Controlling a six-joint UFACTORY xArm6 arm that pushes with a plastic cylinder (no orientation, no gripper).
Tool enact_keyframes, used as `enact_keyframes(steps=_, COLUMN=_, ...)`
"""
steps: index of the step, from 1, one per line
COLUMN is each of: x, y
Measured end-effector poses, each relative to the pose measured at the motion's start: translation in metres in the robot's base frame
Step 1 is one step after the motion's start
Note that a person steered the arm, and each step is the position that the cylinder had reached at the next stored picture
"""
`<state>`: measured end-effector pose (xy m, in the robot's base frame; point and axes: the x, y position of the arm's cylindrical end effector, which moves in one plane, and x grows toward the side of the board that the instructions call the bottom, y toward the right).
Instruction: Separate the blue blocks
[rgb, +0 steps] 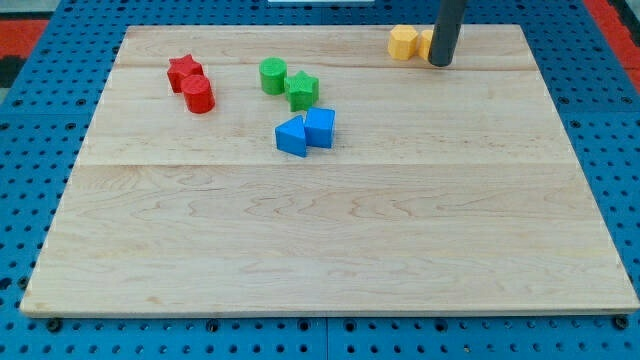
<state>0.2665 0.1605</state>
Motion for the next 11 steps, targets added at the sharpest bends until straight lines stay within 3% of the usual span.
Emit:
enact_keyframes(steps=2, x=-0.007, y=0.014)
enact_keyframes(steps=3, x=0.021, y=0.013)
enact_keyframes(steps=4, x=0.075, y=-0.022)
enact_keyframes(steps=5, x=0.13, y=-0.091)
enact_keyframes(steps=6, x=0.135, y=-0.184)
enact_keyframes(steps=8, x=0.107, y=-0.193)
enact_keyframes(steps=9, x=0.077, y=-0.227)
enact_keyframes(steps=10, x=0.077, y=-0.229)
enact_keyframes(steps=11, x=0.073, y=-0.175)
